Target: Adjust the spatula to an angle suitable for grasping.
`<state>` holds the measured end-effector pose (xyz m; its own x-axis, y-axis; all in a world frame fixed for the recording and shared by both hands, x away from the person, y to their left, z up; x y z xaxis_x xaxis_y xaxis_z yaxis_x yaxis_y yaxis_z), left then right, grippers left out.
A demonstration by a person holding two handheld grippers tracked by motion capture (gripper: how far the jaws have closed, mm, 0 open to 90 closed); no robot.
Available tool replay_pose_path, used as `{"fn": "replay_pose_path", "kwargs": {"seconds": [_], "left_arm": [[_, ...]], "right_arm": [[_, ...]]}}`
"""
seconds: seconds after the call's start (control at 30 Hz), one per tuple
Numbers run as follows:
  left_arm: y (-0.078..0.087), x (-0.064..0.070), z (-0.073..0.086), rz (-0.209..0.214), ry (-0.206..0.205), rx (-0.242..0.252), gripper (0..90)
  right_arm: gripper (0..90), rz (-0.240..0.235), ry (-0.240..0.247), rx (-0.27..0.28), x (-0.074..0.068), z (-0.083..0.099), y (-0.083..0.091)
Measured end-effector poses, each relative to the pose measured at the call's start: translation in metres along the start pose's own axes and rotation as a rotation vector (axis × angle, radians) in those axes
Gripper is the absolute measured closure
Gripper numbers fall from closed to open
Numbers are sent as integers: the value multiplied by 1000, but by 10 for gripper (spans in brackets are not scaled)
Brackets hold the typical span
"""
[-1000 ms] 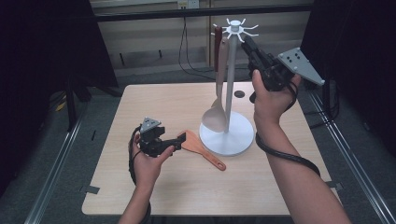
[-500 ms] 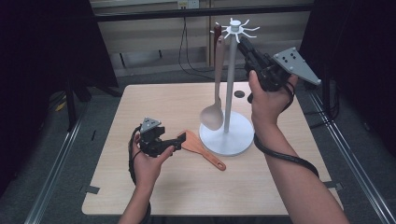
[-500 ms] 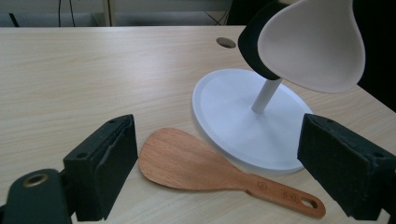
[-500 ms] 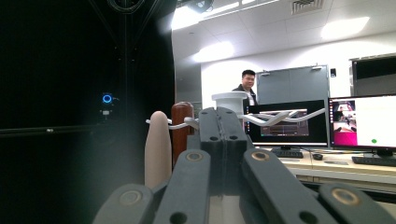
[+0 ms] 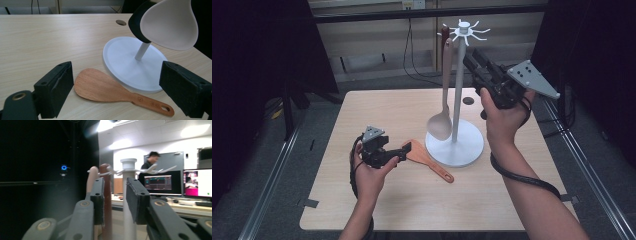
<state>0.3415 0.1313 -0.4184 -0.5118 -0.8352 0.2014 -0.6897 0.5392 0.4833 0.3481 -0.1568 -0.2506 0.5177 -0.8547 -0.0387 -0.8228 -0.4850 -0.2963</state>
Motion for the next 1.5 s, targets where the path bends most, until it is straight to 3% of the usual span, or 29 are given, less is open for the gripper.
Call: {"fn": "replay_pose_path", "kwargs": {"seconds": [0.33,0.57,0.73,1.07,1.23,1.5], "left_arm": [[-1,1,1,-3,2,2,120],[-1,2,1,-3,-7,-4,120],[-1,2,1,-4,-10,-6,120],[-4,3,4,0,-15,-22,120],[-6,4,5,3,-10,-23,120],[-8,6,7,6,-11,-36,120]], "right_arm": [[518,-63,3,-33,-7,14,14],[445,-71,-19,-60,-8,27,22],[367,-103,-13,-109,-9,38,27],[310,-136,-6,-176,-9,58,42],[284,-158,20,-223,-8,69,51],[245,-166,5,-274,-4,89,67]]}}
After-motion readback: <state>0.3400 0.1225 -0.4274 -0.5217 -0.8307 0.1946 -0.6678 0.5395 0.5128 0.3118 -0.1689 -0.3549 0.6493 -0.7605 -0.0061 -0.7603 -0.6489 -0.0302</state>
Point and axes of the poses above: each handheld gripper's, and its own axes: y roughly backward along the jaws, z roughly out of its underside, x roughly to its right, the point moved 3 cm from there along -y, roughly forward along the jaws, and after that the axes turned 2 degrees about -z, right-handed, at the moved point
